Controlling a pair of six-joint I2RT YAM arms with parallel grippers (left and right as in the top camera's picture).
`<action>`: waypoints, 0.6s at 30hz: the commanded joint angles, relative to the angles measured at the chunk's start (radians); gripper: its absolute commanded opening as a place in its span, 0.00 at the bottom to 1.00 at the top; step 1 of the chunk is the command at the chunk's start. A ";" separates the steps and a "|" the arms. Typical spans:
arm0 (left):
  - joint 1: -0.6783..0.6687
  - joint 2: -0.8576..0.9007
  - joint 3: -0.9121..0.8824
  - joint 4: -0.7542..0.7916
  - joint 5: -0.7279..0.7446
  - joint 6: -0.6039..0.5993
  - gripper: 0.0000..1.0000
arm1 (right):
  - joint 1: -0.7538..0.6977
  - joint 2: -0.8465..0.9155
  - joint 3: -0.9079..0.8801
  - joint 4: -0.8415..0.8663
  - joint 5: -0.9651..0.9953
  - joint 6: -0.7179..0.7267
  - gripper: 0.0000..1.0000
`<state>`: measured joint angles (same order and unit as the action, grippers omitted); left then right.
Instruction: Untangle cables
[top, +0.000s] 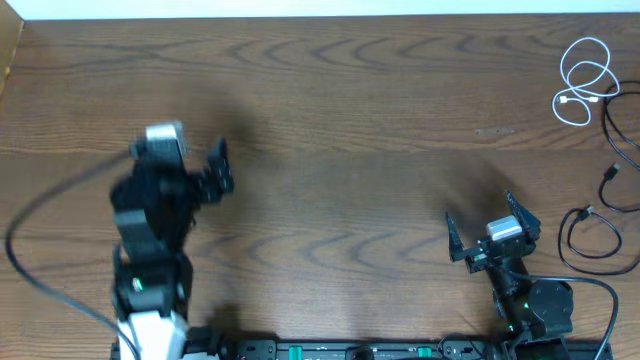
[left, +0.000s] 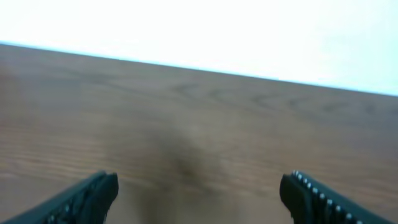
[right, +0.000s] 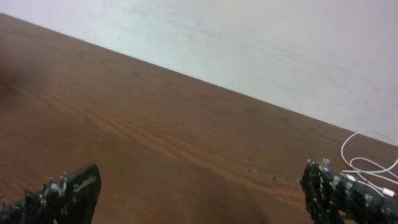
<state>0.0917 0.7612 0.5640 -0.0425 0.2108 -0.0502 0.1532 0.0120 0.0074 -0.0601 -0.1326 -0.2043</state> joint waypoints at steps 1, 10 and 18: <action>0.002 -0.177 -0.218 0.121 -0.048 0.031 0.89 | 0.008 -0.006 -0.002 -0.004 0.006 -0.006 0.99; -0.053 -0.550 -0.560 0.164 -0.206 0.032 0.89 | 0.008 -0.006 -0.002 -0.005 0.006 -0.006 0.99; -0.071 -0.708 -0.560 -0.027 -0.264 0.057 0.89 | 0.008 -0.006 -0.002 -0.005 0.006 -0.006 0.99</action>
<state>0.0242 0.1135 0.0139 -0.0154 -0.0105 -0.0227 0.1532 0.0109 0.0071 -0.0608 -0.1326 -0.2043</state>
